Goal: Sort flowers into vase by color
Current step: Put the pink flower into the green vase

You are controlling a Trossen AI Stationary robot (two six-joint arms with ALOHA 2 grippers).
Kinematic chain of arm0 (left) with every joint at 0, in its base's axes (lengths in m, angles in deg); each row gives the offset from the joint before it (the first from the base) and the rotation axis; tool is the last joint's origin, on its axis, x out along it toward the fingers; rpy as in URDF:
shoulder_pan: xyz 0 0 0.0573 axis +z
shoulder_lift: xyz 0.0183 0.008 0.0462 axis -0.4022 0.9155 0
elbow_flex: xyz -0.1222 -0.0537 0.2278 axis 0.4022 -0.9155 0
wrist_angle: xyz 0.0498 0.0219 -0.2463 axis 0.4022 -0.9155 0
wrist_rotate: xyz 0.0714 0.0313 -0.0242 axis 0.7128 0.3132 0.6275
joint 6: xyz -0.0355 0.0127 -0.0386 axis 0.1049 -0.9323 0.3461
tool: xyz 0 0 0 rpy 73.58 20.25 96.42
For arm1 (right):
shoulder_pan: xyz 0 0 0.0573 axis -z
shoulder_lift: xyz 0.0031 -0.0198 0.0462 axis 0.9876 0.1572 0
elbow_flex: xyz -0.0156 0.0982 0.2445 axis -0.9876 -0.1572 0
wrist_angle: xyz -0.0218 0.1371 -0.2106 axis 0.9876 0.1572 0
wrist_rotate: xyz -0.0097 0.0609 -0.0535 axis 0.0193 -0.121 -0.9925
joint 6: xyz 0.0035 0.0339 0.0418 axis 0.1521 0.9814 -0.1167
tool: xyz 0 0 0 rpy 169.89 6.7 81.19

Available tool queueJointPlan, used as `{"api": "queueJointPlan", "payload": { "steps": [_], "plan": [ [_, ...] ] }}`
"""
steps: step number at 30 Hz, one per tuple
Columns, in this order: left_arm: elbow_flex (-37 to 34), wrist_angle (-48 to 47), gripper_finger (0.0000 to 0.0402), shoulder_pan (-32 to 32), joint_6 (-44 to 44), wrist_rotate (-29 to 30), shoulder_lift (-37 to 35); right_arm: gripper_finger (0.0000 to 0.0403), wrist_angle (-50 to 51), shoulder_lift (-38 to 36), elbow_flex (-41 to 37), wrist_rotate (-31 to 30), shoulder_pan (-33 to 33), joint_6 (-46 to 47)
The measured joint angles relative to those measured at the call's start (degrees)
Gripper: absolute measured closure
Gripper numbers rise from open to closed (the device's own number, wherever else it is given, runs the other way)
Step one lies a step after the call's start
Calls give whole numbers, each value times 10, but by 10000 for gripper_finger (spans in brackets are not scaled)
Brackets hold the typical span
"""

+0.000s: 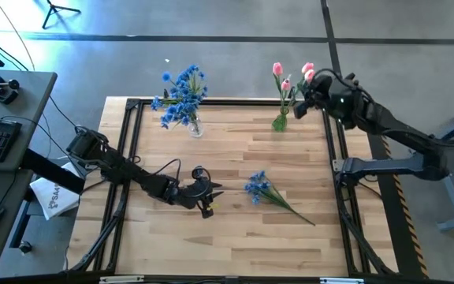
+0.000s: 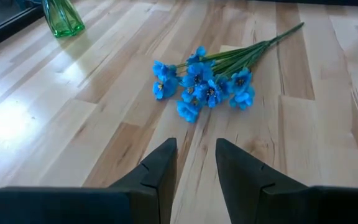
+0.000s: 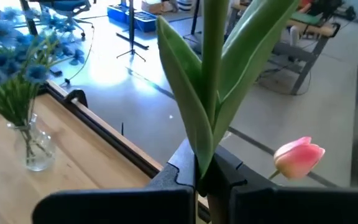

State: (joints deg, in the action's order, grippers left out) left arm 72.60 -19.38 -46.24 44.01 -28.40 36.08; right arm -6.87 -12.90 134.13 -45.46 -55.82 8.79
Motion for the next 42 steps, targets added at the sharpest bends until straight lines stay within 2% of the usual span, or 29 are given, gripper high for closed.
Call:
{"api": "queueJointPlan", "payload": {
  "steps": [6, 22, 31, 42],
  "plan": [
    [0, 0, 300, 0, 0, 0, 0, 402, -13, 29, 0, 84, 64, 2],
    [0, 0, 300, 0, 0, -1, 0, 402, -5, 103, -1, 124, 88, 7],
    [0, 0, 300, 0, 0, -1, 0, 402, -14, 95, -1, 132, 87, 4],
    [0, 0, 300, 0, 0, -1, 0, 402, -23, 24, 0, 148, 87, 20]
  ]
}}
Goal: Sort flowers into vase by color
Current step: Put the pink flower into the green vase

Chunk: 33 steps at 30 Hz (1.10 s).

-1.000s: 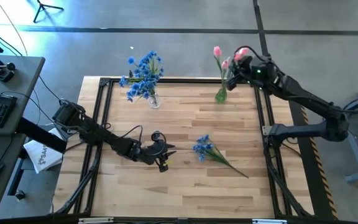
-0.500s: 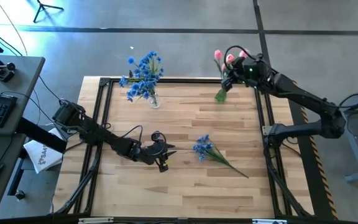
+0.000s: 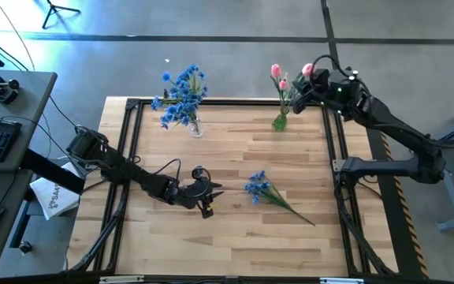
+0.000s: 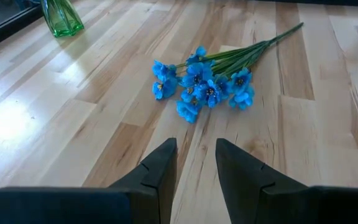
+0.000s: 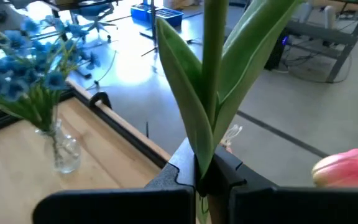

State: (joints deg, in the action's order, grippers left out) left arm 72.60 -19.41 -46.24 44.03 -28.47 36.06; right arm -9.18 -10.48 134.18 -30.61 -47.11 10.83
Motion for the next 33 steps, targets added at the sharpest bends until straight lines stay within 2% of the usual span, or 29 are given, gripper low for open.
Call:
{"api": "queueJointPlan", "payload": {
  "steps": [11, 33],
  "plan": [
    [0, 0, 300, 0, 0, 0, 0, 402, 50, -1, 1, 14, 2, 22],
    [0, 0, 300, 0, 4, 0, 0, 402, 13, 3, 0, -15, 3, 9]
  ]
}}
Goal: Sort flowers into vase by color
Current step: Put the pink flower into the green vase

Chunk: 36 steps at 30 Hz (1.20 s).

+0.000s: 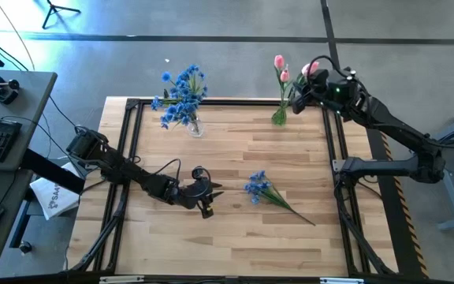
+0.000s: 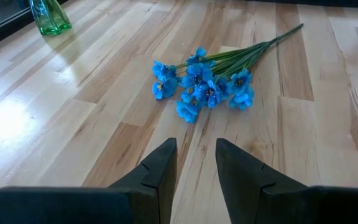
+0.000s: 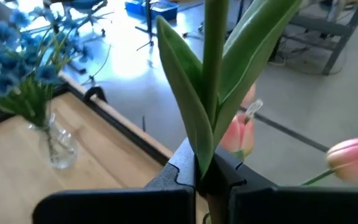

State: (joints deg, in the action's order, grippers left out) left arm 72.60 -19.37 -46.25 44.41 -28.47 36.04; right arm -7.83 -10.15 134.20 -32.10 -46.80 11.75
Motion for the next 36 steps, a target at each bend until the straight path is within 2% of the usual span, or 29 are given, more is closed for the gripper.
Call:
{"api": "queueJointPlan", "payload": {
  "steps": [6, 12, 20, 36],
  "plan": [
    [0, 0, 300, 0, 1, 0, 0, 402, -8, 1, 0, -45, 2, -12],
    [0, 0, 300, 0, 1, 0, 0, 402, -8, 16, 0, -16, 18, 2],
    [0, 0, 300, 0, 1, 0, 0, 402, -24, 39, 0, -15, 19, 0],
    [0, 0, 300, 0, 1, 0, 0, 402, -41, 37, 0, -22, 19, -10]
  ]
}}
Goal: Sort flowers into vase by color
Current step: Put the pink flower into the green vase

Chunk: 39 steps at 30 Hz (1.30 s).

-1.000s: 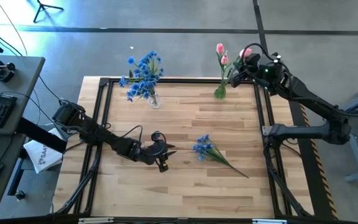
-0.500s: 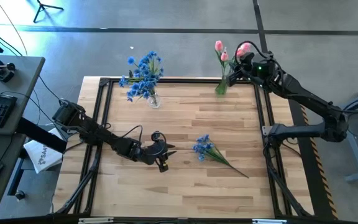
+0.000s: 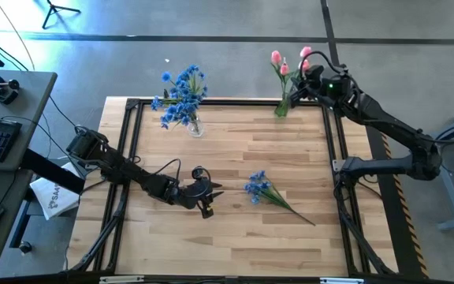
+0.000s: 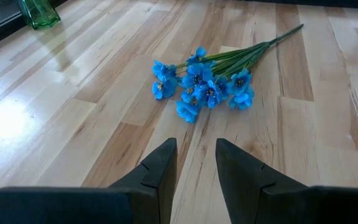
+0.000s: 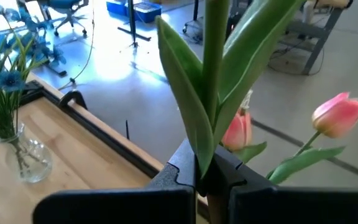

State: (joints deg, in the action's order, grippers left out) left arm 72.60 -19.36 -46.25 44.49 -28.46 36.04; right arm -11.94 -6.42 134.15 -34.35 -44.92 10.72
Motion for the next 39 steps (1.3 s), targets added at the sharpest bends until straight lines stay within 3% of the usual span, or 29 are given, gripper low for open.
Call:
{"api": "queueJointPlan", "payload": {
  "steps": [7, 17, 39],
  "plan": [
    [0, 0, 300, 0, 0, 0, 0, 402, -22, 0, 0, -28, 11, -3],
    [0, 0, 300, 0, 0, 0, 0, 402, -10, 1, 0, 31, 67, 15],
    [0, 0, 300, 0, 0, 0, 0, 402, -24, 46, 0, 27, 83, 13]
  ]
}}
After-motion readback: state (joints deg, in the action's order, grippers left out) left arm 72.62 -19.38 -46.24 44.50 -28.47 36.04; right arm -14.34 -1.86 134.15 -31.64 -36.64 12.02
